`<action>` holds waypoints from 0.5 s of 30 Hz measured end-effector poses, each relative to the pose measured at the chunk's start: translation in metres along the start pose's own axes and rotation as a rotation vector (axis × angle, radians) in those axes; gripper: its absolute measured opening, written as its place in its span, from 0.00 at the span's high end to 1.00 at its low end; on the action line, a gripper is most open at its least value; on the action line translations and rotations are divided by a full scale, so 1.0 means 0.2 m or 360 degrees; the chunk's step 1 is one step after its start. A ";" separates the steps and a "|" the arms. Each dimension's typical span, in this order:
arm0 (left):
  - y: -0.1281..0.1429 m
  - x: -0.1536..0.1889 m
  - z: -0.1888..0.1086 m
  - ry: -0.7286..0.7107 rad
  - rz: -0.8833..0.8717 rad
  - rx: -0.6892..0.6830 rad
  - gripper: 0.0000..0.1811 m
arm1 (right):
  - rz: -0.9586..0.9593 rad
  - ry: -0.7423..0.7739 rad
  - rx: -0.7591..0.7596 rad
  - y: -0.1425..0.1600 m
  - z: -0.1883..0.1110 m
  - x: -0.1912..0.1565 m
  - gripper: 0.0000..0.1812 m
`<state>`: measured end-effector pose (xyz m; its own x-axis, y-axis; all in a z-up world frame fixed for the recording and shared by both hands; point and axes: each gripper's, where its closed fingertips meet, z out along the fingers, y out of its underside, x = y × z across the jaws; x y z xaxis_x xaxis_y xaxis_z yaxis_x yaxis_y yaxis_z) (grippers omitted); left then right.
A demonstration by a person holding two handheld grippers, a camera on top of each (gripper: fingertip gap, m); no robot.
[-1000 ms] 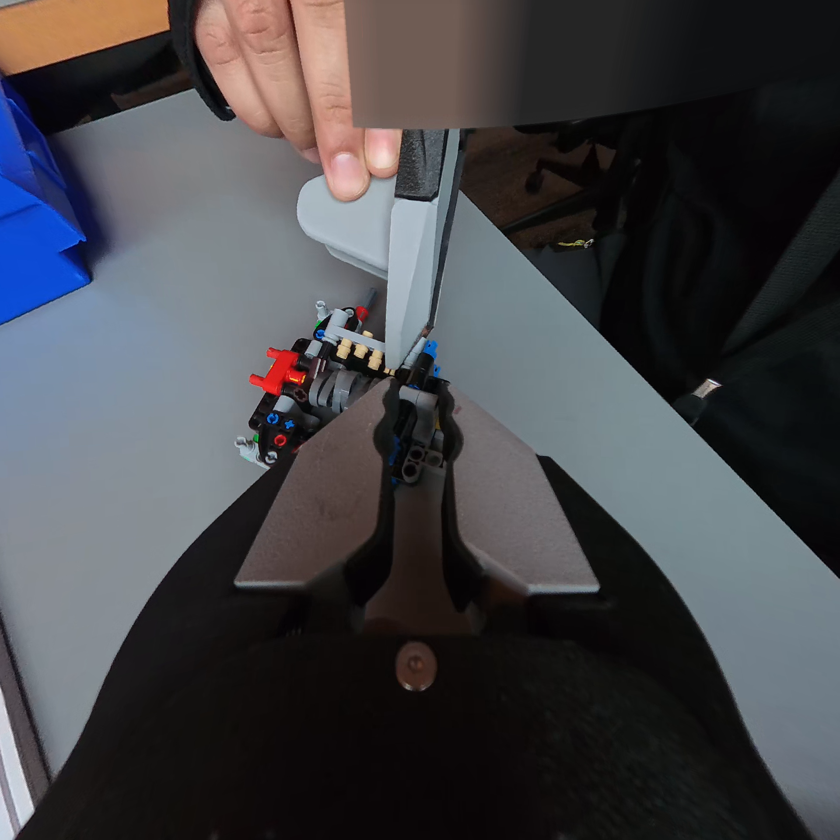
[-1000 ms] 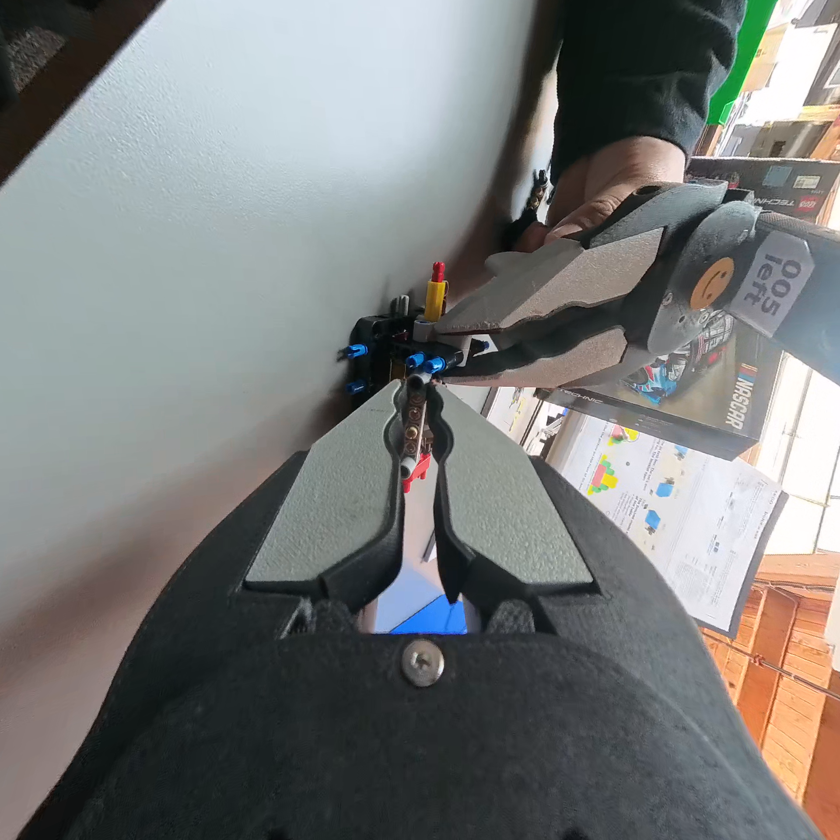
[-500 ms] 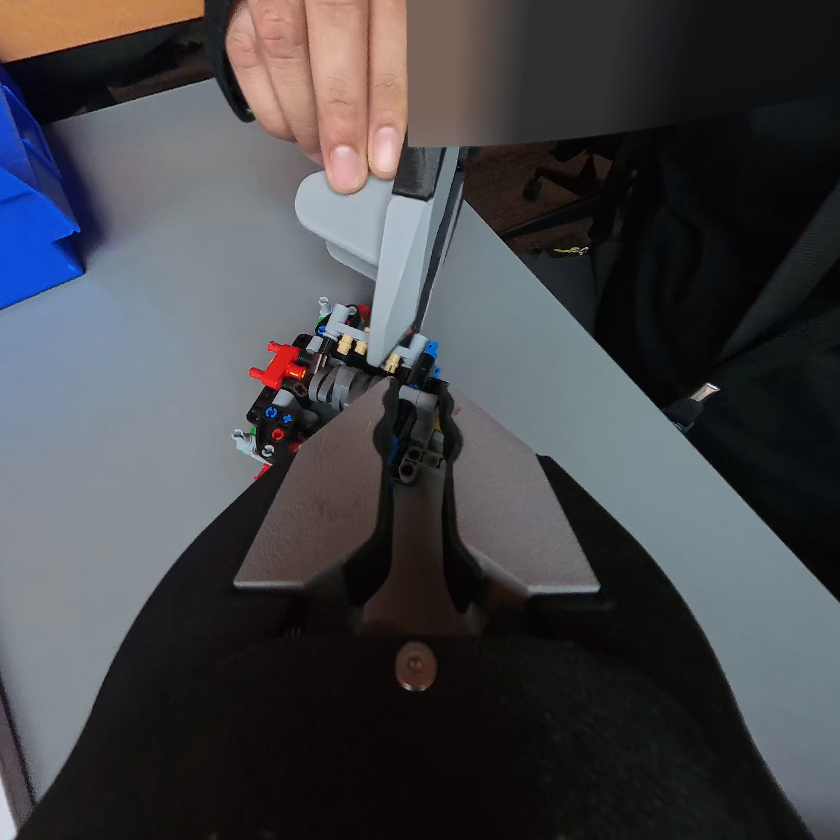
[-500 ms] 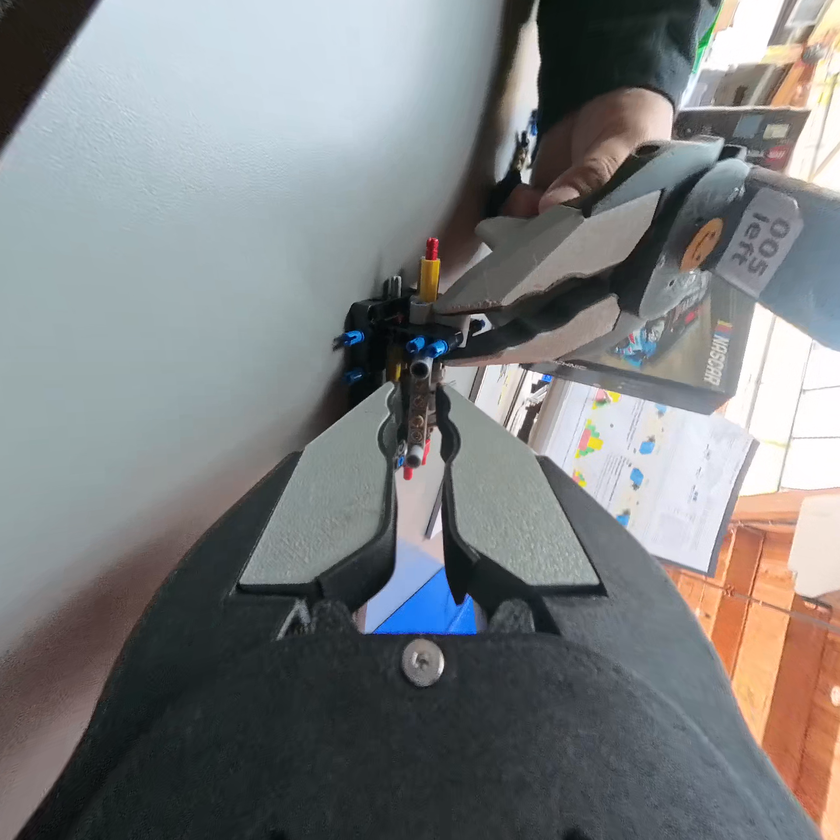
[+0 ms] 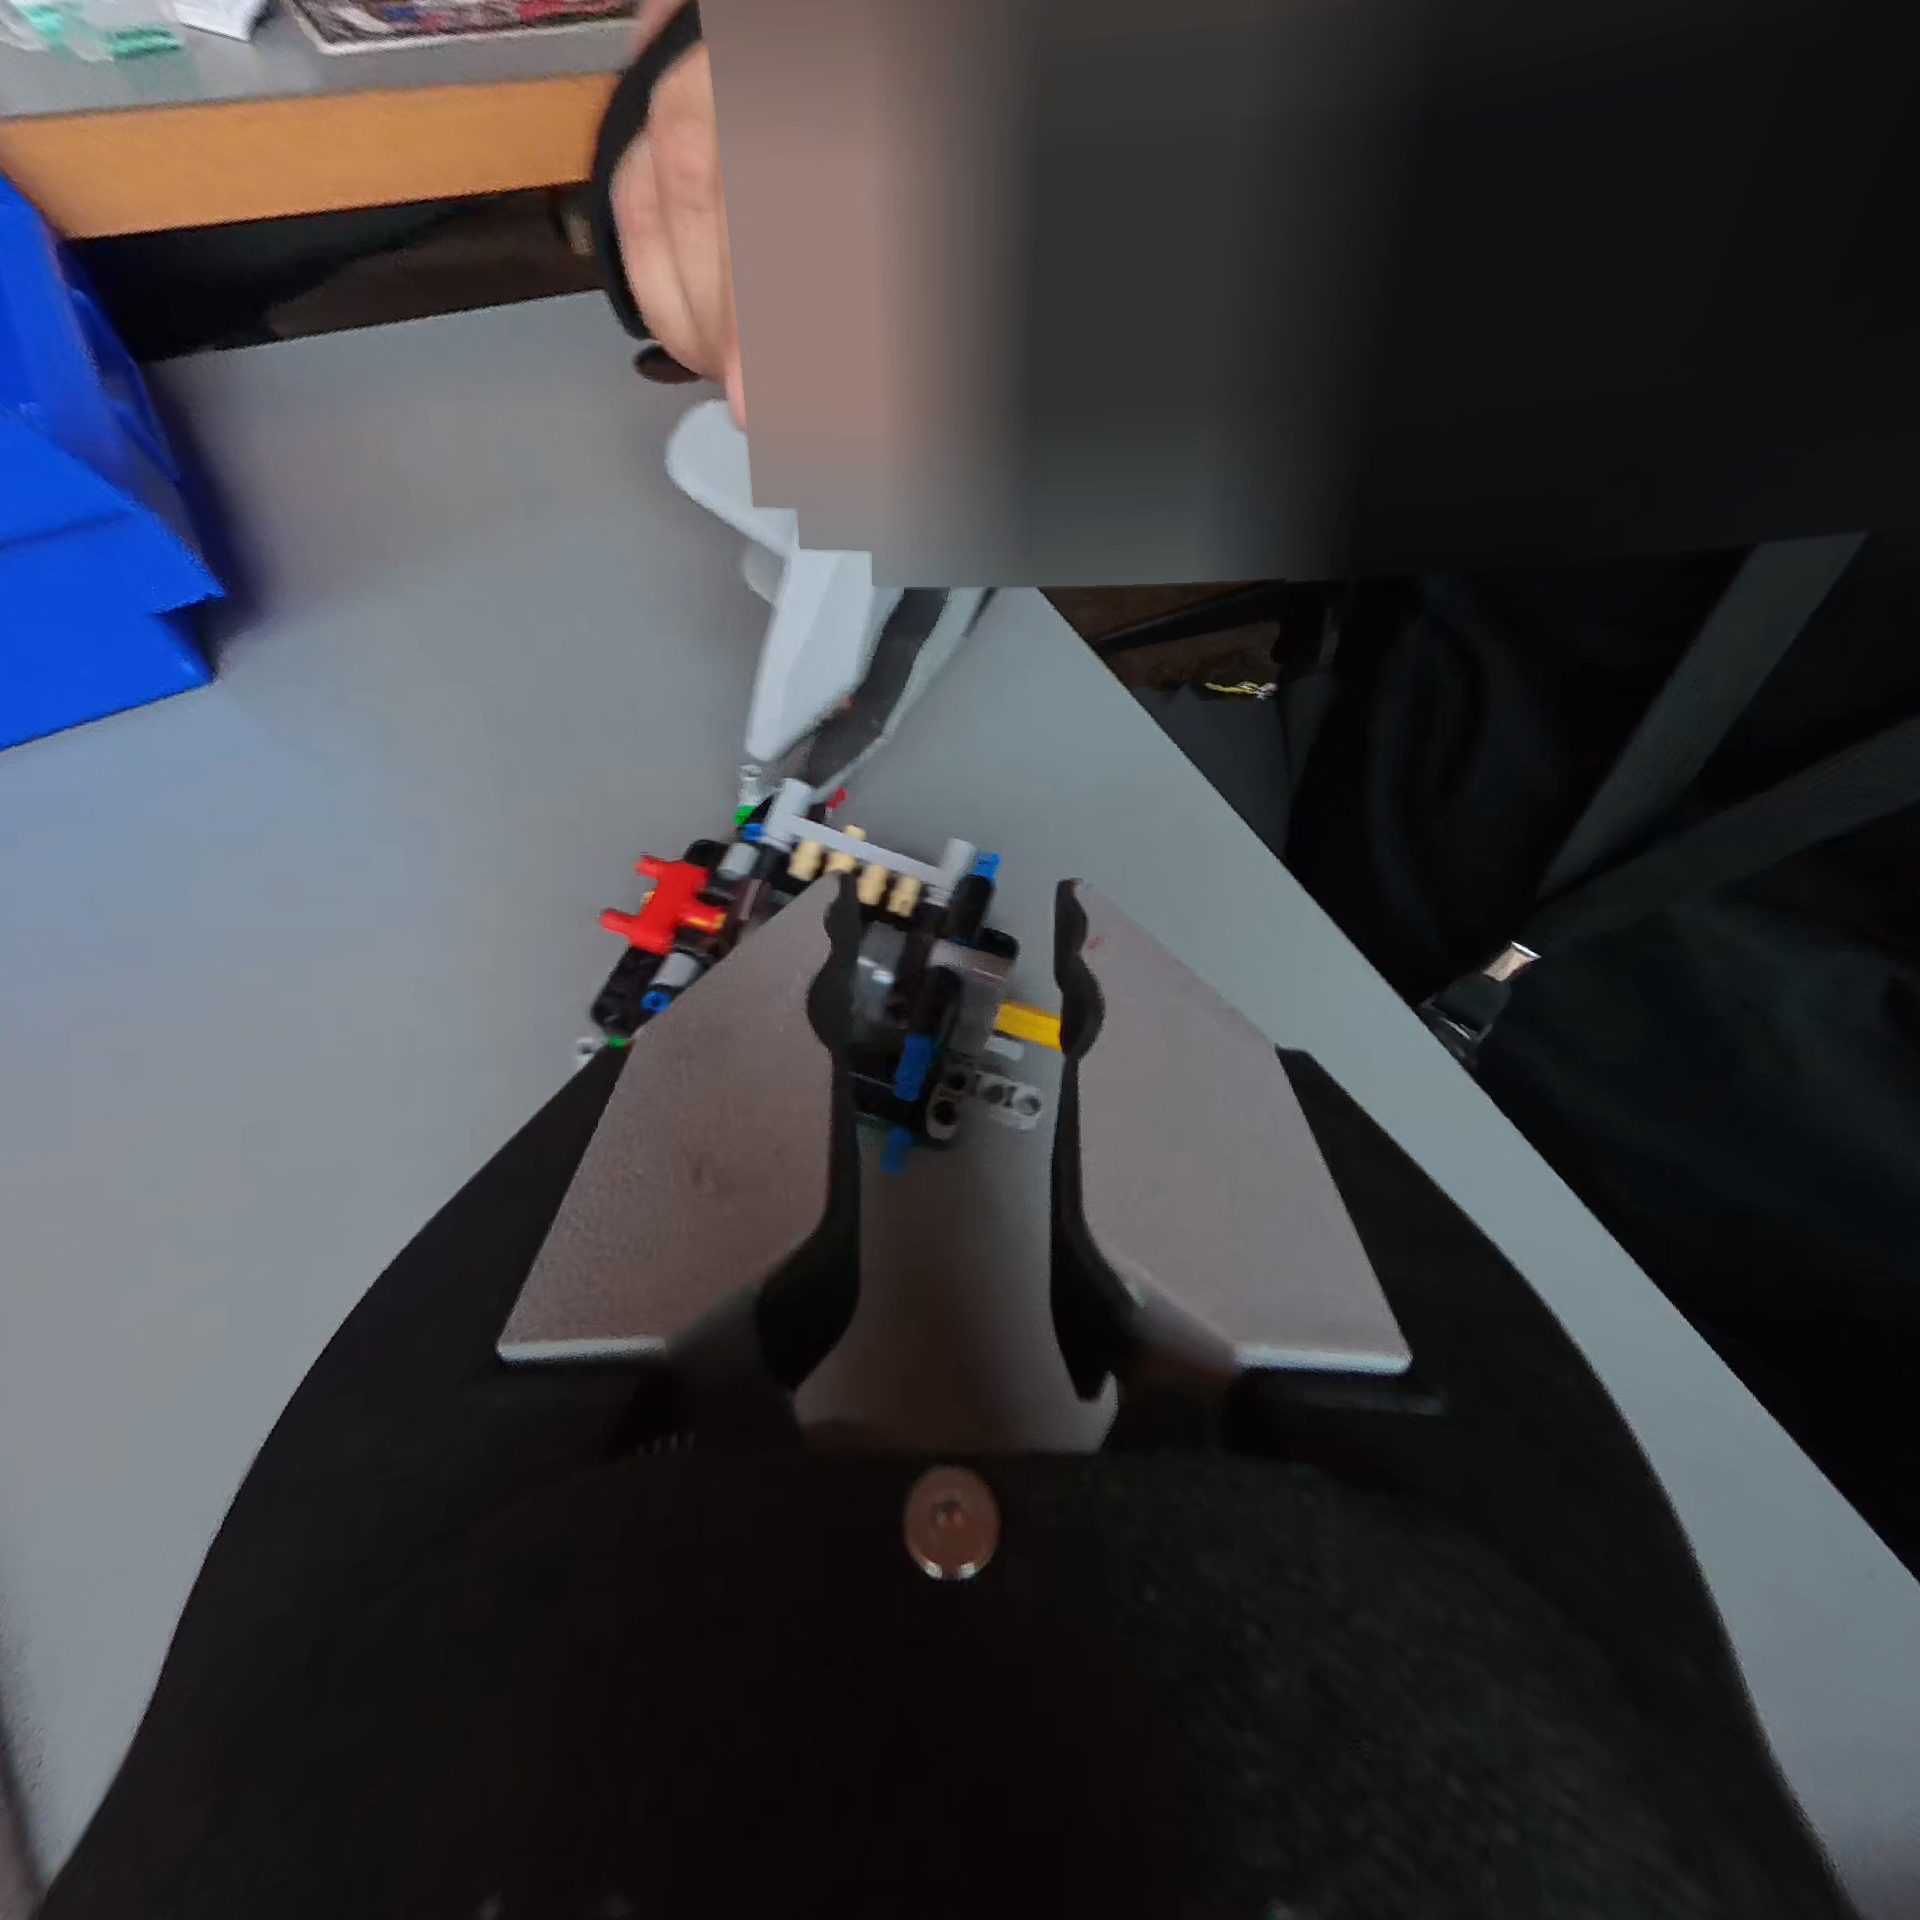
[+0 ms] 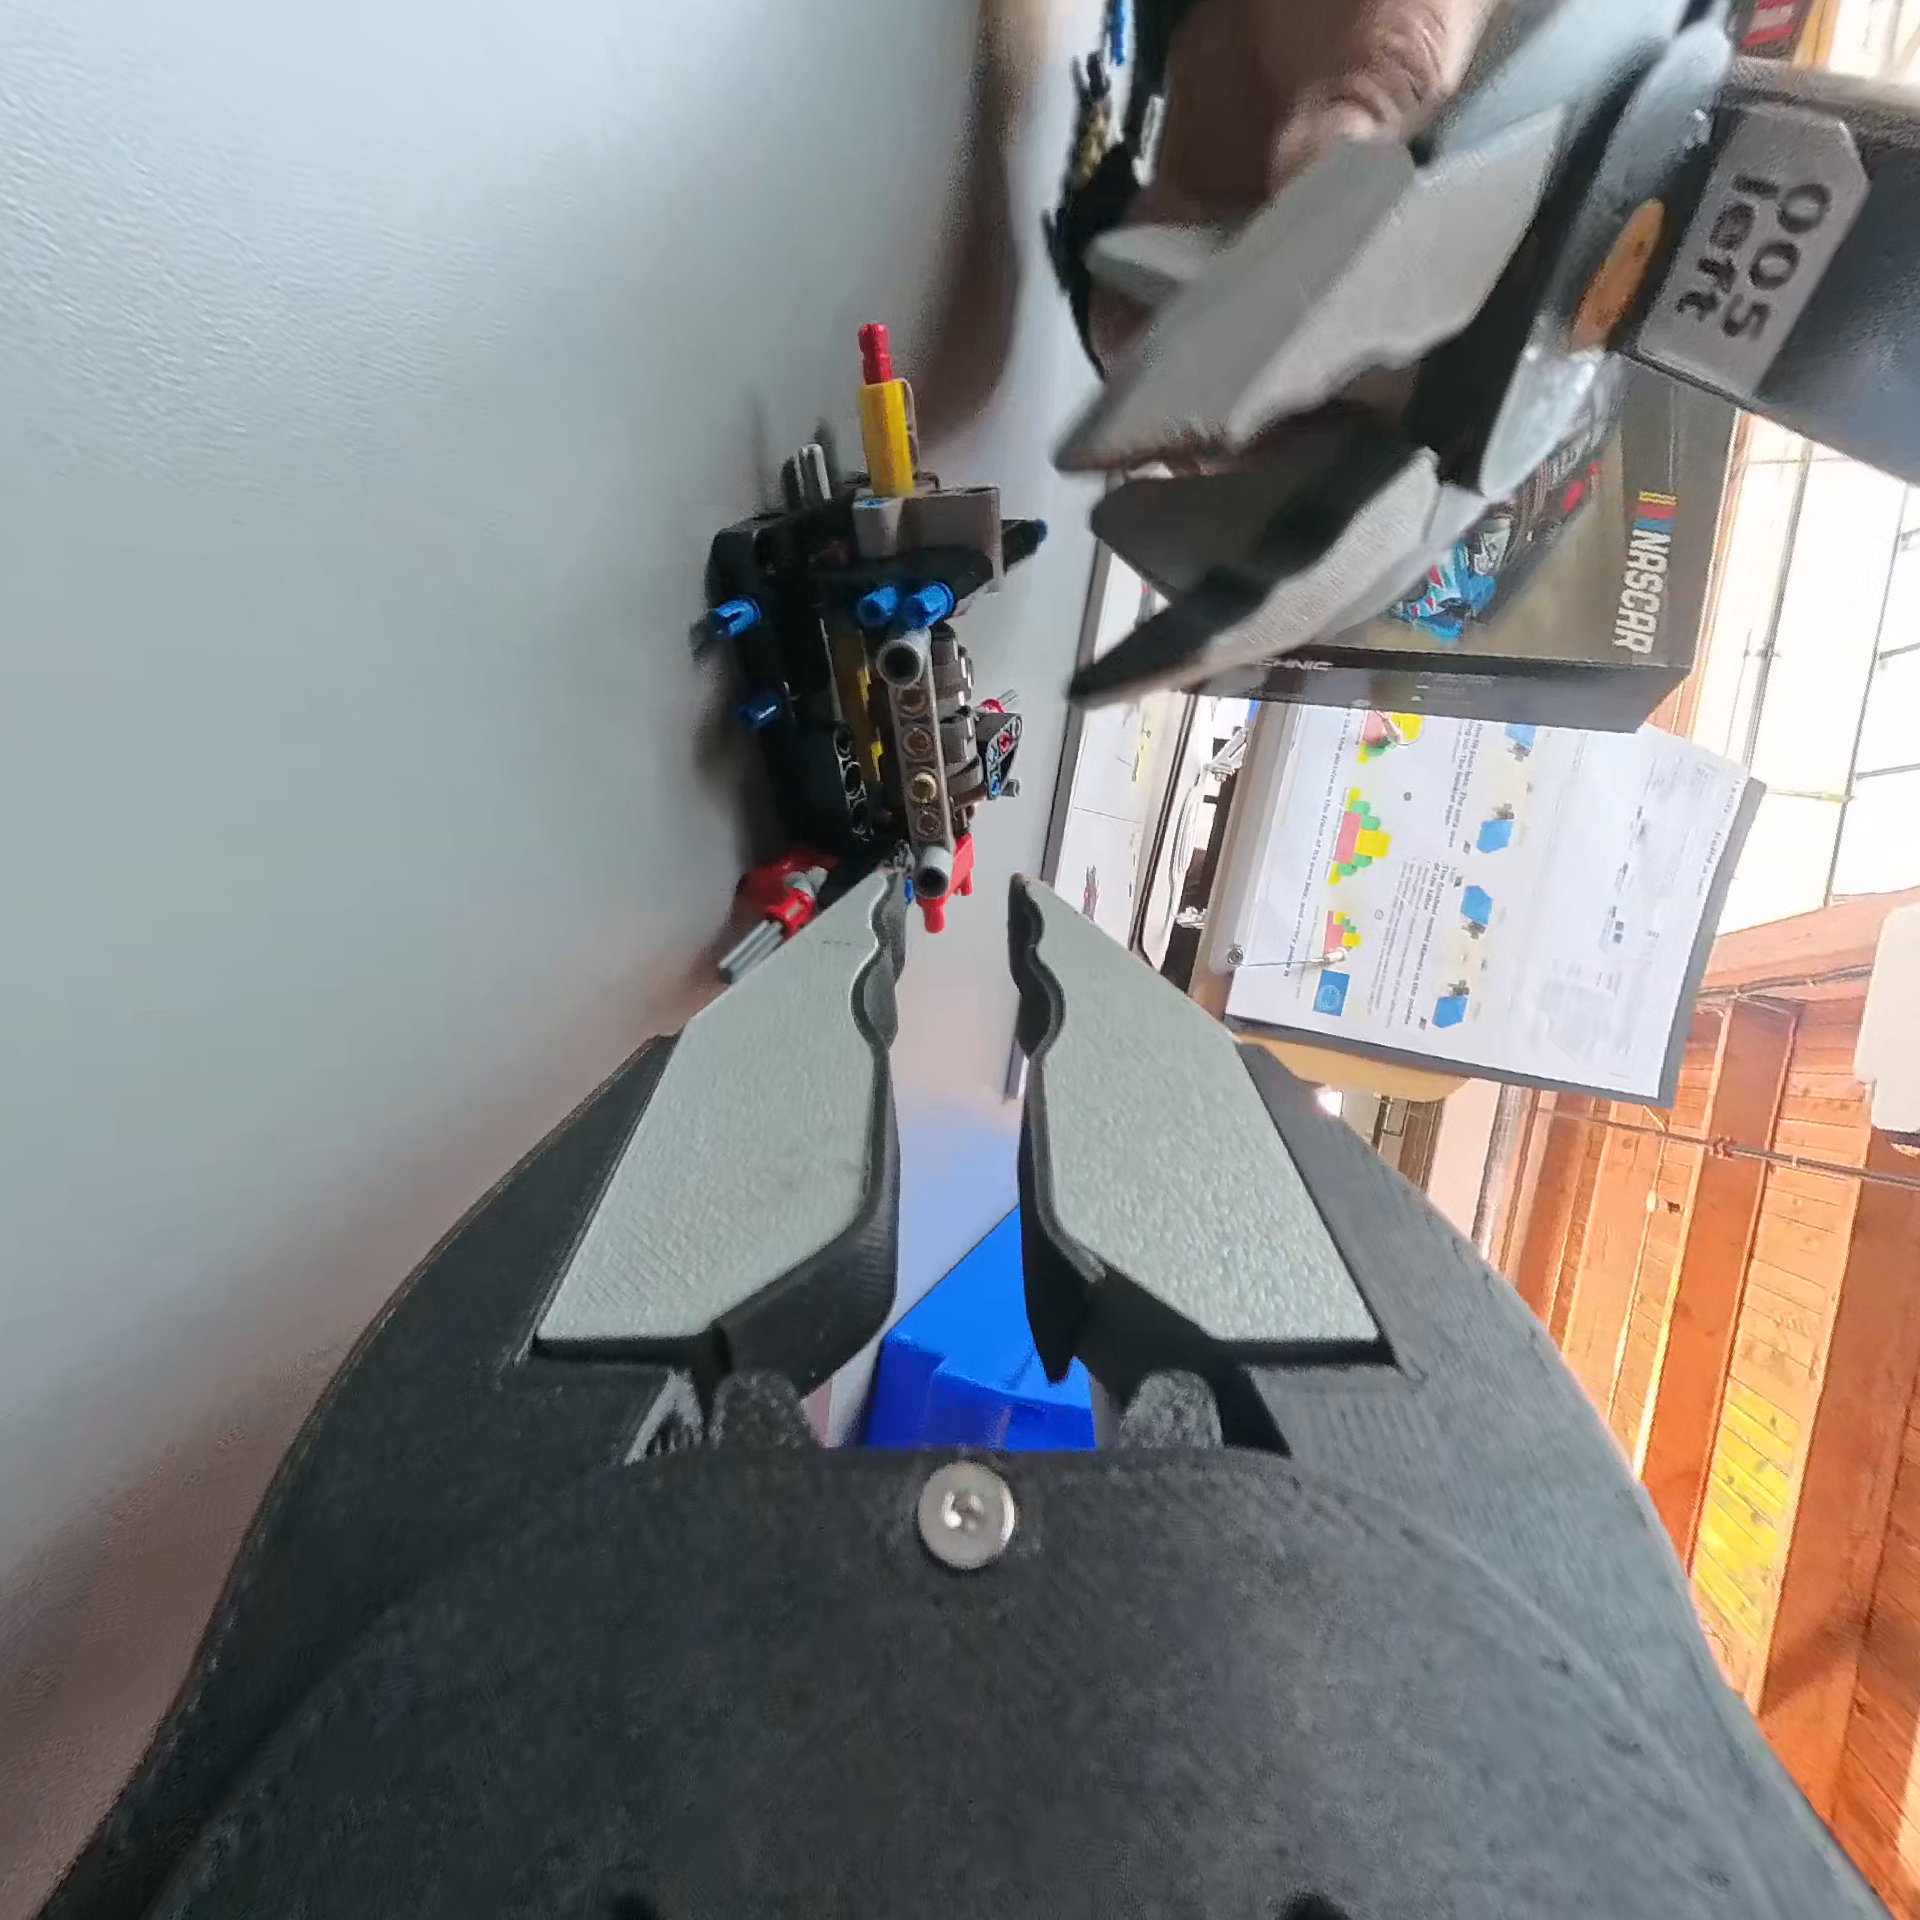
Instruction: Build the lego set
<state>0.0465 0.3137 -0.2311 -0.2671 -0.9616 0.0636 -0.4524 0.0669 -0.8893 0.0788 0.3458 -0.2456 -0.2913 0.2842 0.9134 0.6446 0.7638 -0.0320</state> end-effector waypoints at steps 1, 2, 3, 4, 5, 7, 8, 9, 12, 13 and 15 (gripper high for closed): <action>-0.01 -0.03 -0.02 -0.0032 -0.0021 -0.0004 0.82 | -0.0008 -0.0016 0.0003 0.00 0.01 -0.01 0.91; -0.01 -0.06 -0.03 -0.0048 -0.0050 -0.0020 0.83 | -0.0014 -0.0032 0.0010 0.00 0.01 -0.02 0.93; 0.00 -0.10 -0.04 -0.0081 -0.0079 -0.0051 0.86 | -0.0020 -0.0039 0.0021 0.00 0.02 -0.02 0.93; 0.03 -0.15 -0.04 -0.0131 -0.0104 -0.0112 0.88 | -0.0021 -0.0043 0.0029 0.00 0.02 -0.01 0.93; 0.06 -0.19 -0.04 -0.0149 -0.0110 -0.0178 0.88 | -0.0023 -0.0063 0.0040 0.00 0.03 -0.02 0.95; 0.08 -0.24 -0.02 -0.0155 -0.0089 -0.0260 0.91 | -0.0037 -0.0096 0.0055 -0.01 0.03 -0.03 0.97; 0.08 -0.24 -0.01 -0.0135 -0.0084 -0.0281 0.92 | -0.0052 -0.0100 0.0058 -0.01 0.04 -0.03 0.97; 0.09 -0.24 0.00 -0.0090 -0.0084 -0.0306 0.94 | -0.0068 -0.0102 0.0064 -0.01 0.04 -0.03 0.97; 0.11 -0.26 0.03 -0.0067 -0.0038 -0.0387 0.96 | -0.0076 -0.0133 0.0080 -0.01 0.04 -0.02 0.97; 0.11 -0.26 0.03 -0.0056 -0.0028 -0.0379 0.96 | -0.0082 -0.0144 0.0088 -0.01 0.04 -0.02 0.97; 0.10 -0.27 0.03 -0.0035 -0.0021 -0.0390 0.98 | -0.0101 -0.0164 0.0099 -0.01 0.05 -0.02 0.97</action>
<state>0.0564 0.3656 -0.2558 -0.2422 -0.9682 0.0622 -0.6493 0.1141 -0.7519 0.0723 0.3491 -0.2537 -0.4032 0.2897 0.8681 0.5783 0.8158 -0.0037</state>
